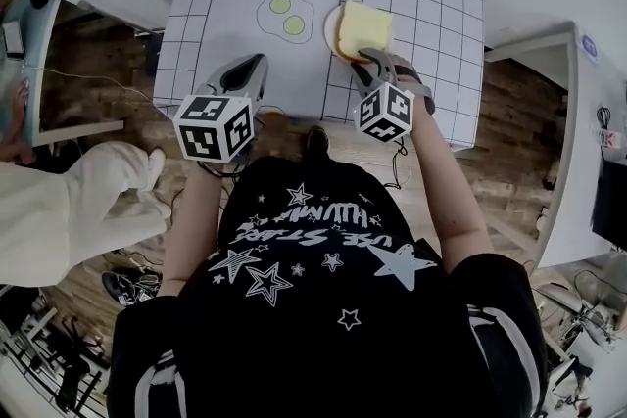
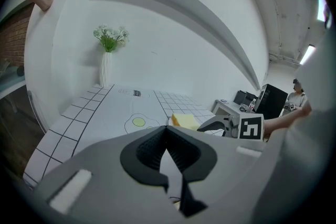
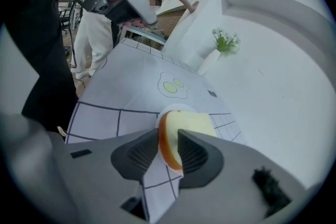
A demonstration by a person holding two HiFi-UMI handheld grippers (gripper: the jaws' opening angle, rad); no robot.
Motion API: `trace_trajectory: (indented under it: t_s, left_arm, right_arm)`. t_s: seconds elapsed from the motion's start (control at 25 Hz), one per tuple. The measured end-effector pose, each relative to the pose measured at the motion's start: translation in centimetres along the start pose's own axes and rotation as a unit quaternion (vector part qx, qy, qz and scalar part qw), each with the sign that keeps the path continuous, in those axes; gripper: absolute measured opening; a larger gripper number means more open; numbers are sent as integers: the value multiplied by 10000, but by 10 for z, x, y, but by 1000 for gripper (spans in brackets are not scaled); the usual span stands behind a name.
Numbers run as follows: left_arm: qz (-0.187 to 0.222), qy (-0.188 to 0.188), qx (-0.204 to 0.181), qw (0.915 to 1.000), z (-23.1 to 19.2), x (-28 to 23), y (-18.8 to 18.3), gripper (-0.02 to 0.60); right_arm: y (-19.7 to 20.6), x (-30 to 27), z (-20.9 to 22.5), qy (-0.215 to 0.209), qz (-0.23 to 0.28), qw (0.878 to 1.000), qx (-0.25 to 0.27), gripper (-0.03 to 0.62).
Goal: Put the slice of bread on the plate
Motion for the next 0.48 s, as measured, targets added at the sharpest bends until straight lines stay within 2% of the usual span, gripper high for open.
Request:
trace_trajectory:
  t_s: [0.28,0.48]
  left_arm:
    - [136,27,34,9999,-9,20,3,8]
    - [131,133,-3,9998,-16,44,11,8]
  right_arm:
    - [-9,8,-2,223,-93,9997,-87,118]
    - [-27,27,-4,574,-63,9970,-508,117]
Point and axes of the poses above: the fingertips, and each gripper's own axes: x backward along the fingers, z to its right, y out of its underside, the point moved 5 cm from there along x, backward along the fingers
